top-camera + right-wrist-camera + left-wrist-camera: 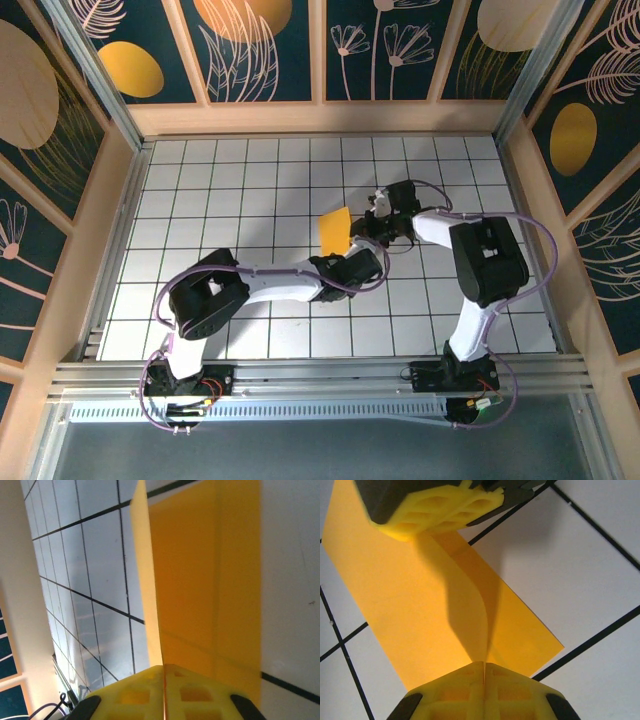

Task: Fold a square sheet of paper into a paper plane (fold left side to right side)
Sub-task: Fold the triangle a second time at the center of the table.

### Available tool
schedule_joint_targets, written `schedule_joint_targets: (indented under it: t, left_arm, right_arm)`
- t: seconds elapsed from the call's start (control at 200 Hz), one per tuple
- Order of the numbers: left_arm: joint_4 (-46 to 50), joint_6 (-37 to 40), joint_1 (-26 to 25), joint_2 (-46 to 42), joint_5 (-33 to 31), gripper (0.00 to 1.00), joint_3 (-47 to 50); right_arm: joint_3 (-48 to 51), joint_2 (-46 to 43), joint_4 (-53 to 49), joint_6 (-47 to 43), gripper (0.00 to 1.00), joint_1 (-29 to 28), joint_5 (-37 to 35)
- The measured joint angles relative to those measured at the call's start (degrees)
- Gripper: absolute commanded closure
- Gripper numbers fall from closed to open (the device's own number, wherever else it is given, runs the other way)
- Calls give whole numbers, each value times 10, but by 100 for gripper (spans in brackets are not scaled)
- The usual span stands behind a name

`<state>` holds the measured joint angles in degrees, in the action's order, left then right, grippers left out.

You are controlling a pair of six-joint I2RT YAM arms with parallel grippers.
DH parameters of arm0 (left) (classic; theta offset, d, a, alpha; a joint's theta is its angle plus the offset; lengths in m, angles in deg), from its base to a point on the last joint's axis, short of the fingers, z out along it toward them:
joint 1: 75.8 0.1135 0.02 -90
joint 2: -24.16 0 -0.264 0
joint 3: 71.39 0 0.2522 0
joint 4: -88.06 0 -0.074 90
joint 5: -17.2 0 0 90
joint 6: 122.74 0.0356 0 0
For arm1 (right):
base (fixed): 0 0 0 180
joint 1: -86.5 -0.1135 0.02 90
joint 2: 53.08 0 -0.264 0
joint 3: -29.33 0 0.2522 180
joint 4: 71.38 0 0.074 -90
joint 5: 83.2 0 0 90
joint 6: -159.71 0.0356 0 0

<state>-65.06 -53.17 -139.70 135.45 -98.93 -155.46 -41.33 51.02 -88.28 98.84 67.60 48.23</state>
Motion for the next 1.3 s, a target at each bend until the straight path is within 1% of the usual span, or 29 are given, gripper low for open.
schedule_joint_targets:
  t: [0.095, 0.2, 0.34, 0.37, 0.415, 0.51, 0.586, 0.631, 0.791, 0.946, 1.166, 1.301]
  left_arm:
    - [-14, -8, 14, -19, 38, 100, 11]
    - [-37, -24, 45, -45, 107, 100, 35]
    - [-81, -54, 98, -68, 217, 100, 70]
    - [-92, -61, 110, -70, 242, 100, 77]
    - [-110, -75, 126, -71, 280, 100, 88]
    - [-149, -104, 156, -71, 355, 100, 115]
    - [-171, -125, 175, -70, 400, 100, 131]
    - [-180, -136, 183, -70, 420, 100, 136]
    - [-219, -165, 198, -69, 466, 100, 154]
    - [-235, -183, 204, -63, 489, 100, 164]
    - [-241, -192, 207, -56, 499, 100, 164]
    - [-241, -193, 211, -56, 500, 97, 164]
  right_arm:
    - [1, -32, -2, -14, 72, 10, -11]
    - [13, -75, -3, -29, 65, 32, -26]
    - [49, -123, -10, -51, 65, 60, -45]
    - [56, -131, -12, -56, 66, 63, -48]
    - [69, -140, -14, -64, 71, 64, -50]
    - [98, -153, -16, -78, 86, 62, -46]
    - [122, -155, -16, -79, 100, 54, -40]
    - [136, -155, -18, -80, 100, 45, -38]
    - [162, -151, -13, -75, 100, 3, -25]
    - [164, -123, 3, -64, 100, -27, -24]
    - [165, -93, 8, -61, 100, -35, -26]
    - [165, -83, 7, -61, 100, -39, -31]
